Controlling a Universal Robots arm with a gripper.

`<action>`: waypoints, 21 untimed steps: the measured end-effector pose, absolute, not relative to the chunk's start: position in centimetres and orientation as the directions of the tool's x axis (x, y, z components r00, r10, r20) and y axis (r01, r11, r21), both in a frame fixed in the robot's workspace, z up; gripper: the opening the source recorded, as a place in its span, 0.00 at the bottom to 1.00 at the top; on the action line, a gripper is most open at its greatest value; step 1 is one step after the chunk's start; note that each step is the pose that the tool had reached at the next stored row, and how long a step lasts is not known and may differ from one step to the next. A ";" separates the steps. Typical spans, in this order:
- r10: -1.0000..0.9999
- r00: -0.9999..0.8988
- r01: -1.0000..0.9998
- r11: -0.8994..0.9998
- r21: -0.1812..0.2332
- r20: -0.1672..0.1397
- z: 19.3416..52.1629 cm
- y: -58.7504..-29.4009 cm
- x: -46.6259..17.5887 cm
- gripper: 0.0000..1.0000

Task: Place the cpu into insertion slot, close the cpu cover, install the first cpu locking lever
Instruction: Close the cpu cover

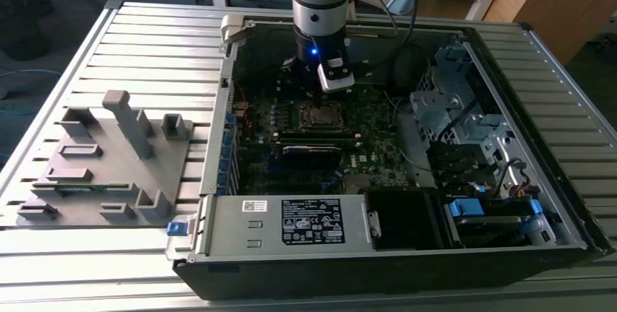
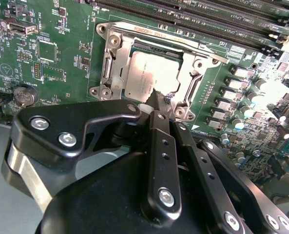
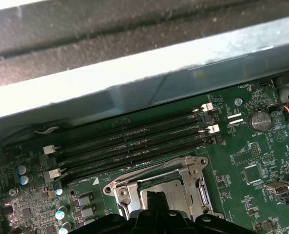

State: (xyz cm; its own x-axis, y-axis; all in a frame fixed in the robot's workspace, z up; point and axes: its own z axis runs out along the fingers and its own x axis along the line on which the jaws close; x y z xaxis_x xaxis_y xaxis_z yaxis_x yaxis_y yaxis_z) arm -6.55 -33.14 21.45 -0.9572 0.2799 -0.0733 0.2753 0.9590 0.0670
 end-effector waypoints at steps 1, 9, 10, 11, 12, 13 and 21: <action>0.280 -0.957 0.275 0.959 0.067 -0.073 21.4 -33.1 -6.6 0.10; 0.280 -0.957 0.275 0.959 0.067 -0.073 21.5 -33.1 -6.6 0.10; 0.280 -0.957 0.275 0.959 0.067 -0.073 21.5 -33.1 -6.6 0.10; 0.280 -0.957 0.275 0.959 0.067 -0.071 21.5 -33.1 -6.5 0.10; 0.280 -0.958 0.276 0.959 0.064 -0.063 21.4 -33.1 -6.5 0.10; 0.280 -0.959 0.277 0.959 0.060 -0.051 21.4 -33.1 -6.5 0.10; 0.280 -0.959 0.277 0.959 0.058 -0.042 21.4 -33.1 -6.0 0.10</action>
State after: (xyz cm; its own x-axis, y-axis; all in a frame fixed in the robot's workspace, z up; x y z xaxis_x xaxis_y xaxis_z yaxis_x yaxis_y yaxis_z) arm -6.01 -33.14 21.42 -0.9591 0.2799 -0.0424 0.2773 0.9590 0.0581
